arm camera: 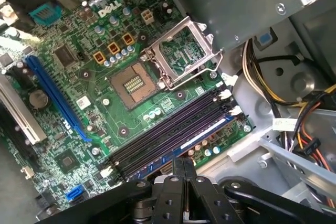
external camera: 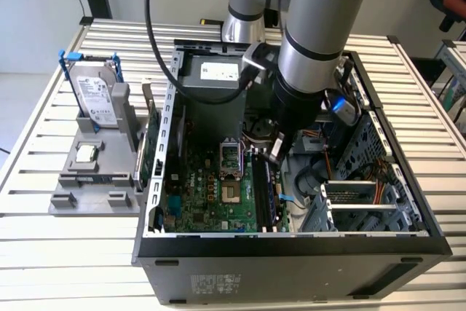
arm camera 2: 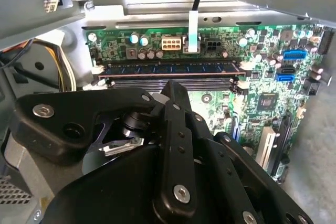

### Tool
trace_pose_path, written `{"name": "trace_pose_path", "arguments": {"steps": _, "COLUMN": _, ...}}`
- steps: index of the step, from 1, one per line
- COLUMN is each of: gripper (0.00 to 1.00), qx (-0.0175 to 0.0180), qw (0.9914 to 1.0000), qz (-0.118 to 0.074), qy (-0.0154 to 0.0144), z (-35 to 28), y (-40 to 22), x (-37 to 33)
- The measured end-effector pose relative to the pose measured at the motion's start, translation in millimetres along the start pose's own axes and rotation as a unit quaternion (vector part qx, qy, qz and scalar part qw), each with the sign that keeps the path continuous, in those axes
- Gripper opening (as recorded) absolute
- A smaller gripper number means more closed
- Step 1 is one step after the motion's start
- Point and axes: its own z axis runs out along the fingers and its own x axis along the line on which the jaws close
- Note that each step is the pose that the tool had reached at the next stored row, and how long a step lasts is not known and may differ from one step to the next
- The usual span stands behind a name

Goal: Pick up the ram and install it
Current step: 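Press down the ram until it locks into place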

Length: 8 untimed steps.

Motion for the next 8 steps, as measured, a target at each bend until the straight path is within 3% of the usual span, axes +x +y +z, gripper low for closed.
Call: {"name": "trace_pose_path", "arguments": {"steps": 8, "gripper": 0.0, "qx": 0.0013, "qw": 0.99956, "qz": -0.03, "qy": -0.0009, "z": 0.0, "y": 0.0, "x": 0.0}}
